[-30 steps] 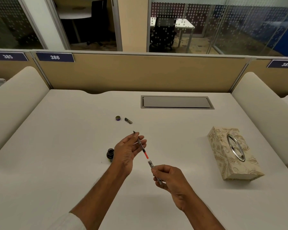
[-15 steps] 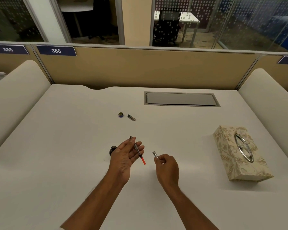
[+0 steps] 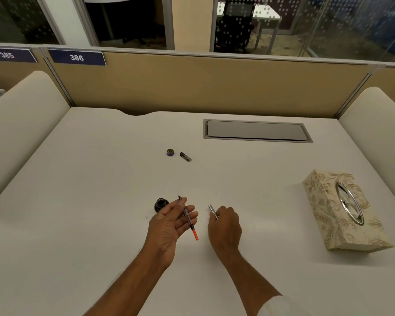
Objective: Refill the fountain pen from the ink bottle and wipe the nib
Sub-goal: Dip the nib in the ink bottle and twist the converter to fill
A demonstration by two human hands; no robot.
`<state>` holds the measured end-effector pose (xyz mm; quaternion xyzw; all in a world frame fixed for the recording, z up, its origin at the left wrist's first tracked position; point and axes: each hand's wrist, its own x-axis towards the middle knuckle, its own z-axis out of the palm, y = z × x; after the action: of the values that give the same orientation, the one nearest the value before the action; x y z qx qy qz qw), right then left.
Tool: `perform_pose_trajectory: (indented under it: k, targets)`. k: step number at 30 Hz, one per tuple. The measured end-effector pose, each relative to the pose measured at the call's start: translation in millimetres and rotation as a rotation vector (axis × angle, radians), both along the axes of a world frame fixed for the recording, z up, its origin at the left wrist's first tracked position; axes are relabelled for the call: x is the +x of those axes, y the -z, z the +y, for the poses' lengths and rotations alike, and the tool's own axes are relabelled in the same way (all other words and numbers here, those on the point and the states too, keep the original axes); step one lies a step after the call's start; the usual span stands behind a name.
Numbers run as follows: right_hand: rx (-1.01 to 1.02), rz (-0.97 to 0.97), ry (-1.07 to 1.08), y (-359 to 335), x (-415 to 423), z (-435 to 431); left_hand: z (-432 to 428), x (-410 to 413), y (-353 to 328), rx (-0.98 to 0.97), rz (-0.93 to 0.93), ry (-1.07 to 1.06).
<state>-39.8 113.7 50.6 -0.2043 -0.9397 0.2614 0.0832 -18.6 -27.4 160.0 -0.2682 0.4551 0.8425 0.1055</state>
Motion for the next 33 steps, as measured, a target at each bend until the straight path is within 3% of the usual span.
perform_pose_trajectory:
  k: [33]
  targets:
    - [-0.061,-0.086,-0.044,4.2,6.0,5.7,2.9,4.4,4.9,0.01,-0.037,0.003]
